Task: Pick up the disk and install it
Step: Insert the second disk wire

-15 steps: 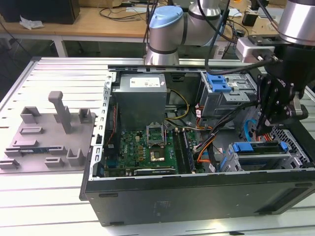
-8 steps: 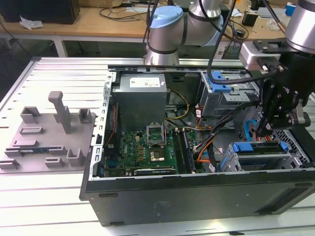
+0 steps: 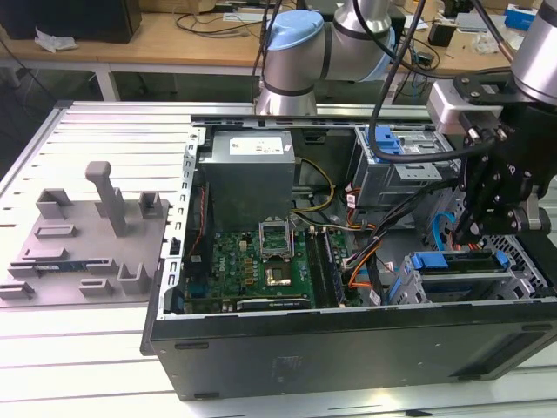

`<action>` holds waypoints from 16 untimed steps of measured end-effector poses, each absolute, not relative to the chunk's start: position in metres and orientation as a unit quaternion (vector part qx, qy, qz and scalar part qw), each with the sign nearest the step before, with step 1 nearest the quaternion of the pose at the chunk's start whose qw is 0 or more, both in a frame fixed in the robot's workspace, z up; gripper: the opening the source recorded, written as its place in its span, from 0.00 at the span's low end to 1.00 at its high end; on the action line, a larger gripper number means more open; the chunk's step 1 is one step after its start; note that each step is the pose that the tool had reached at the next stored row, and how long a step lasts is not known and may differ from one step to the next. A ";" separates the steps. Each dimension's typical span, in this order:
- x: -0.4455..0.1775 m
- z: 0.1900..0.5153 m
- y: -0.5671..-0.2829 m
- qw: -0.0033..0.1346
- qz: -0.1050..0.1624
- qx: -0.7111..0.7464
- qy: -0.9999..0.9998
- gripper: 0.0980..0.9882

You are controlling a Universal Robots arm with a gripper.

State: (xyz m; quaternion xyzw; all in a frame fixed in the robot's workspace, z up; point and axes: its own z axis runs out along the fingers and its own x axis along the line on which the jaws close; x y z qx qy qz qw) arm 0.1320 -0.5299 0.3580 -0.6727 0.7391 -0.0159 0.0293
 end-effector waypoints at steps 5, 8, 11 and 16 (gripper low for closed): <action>0.132 0.358 -0.530 0.029 -0.016 -0.673 0.739 0.07; 0.132 0.357 -0.531 0.029 -0.016 -0.673 0.739 0.07; 0.132 0.357 -0.534 0.029 -0.016 -0.673 0.739 0.07; 0.132 0.355 -0.535 0.029 -0.016 -0.673 0.739 0.07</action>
